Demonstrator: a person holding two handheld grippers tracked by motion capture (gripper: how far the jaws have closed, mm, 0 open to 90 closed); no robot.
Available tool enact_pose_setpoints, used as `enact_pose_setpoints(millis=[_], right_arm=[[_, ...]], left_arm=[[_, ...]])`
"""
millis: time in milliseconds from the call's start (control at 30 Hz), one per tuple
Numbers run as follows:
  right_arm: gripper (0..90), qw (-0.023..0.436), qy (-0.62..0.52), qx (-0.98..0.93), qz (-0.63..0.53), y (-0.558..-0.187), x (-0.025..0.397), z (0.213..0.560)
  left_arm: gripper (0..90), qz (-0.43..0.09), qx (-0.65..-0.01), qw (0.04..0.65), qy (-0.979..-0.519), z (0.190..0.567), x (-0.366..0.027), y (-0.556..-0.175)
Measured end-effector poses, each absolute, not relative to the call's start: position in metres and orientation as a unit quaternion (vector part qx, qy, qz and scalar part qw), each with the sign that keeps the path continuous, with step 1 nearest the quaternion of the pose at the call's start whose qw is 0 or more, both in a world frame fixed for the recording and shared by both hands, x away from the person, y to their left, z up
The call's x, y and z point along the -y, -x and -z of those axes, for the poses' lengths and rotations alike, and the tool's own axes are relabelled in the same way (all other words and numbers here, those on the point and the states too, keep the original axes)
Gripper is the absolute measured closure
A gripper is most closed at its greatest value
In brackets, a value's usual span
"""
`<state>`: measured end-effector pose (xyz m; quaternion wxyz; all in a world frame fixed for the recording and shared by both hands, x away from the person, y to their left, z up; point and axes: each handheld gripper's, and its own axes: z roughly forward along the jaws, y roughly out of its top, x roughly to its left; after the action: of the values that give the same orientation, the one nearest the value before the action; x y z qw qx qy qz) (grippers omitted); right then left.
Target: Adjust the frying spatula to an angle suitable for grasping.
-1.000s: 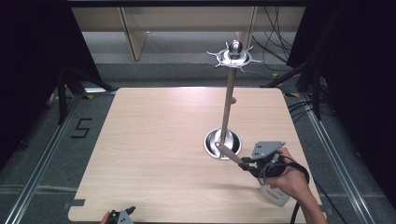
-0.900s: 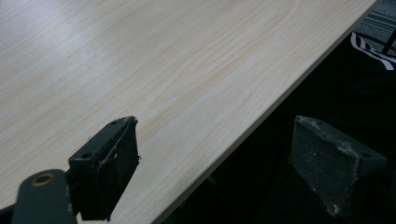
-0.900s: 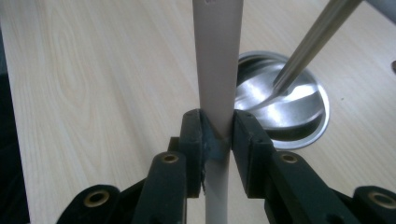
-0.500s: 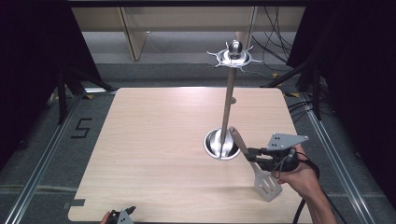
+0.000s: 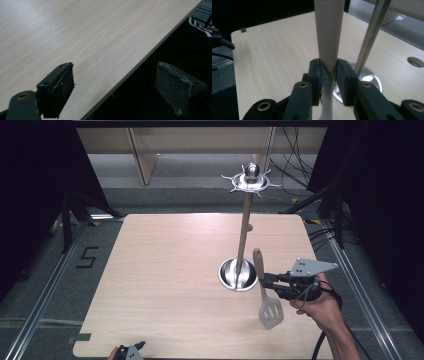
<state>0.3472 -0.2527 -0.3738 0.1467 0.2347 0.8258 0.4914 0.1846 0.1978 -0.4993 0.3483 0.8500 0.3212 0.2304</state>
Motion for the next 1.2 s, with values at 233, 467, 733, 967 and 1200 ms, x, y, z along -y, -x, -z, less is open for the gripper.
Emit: enact_pose_setpoints(millis=[233, 467, 733, 967, 1200], right_arm=[[75.4, 0.139, -0.244, -0.811, -0.514, -0.347, 0.246, 0.370], [75.5, 0.133, -0.236, -0.807, -0.525, -0.349, 0.240, 0.361], [75.5, 0.134, -0.219, -0.804, -0.536, -0.355, 0.227, 0.352], [75.5, 0.138, -0.220, -0.806, -0.532, -0.358, 0.221, 0.341], [75.5, 0.147, -0.213, -0.811, -0.525, -0.361, 0.221, 0.326]], left_arm=[[14.8, -0.230, -0.322, 0.349, -0.849, 0.499, -0.198, -0.185], [14.8, -0.230, -0.304, 0.344, -0.858, 0.498, -0.199, -0.186], [14.9, -0.226, -0.293, 0.333, -0.867, 0.496, -0.202, -0.186], [14.8, -0.231, -0.304, 0.340, -0.859, 0.498, -0.200, -0.186], [14.8, -0.230, -0.303, 0.338, -0.861, 0.498, -0.200, -0.186]])
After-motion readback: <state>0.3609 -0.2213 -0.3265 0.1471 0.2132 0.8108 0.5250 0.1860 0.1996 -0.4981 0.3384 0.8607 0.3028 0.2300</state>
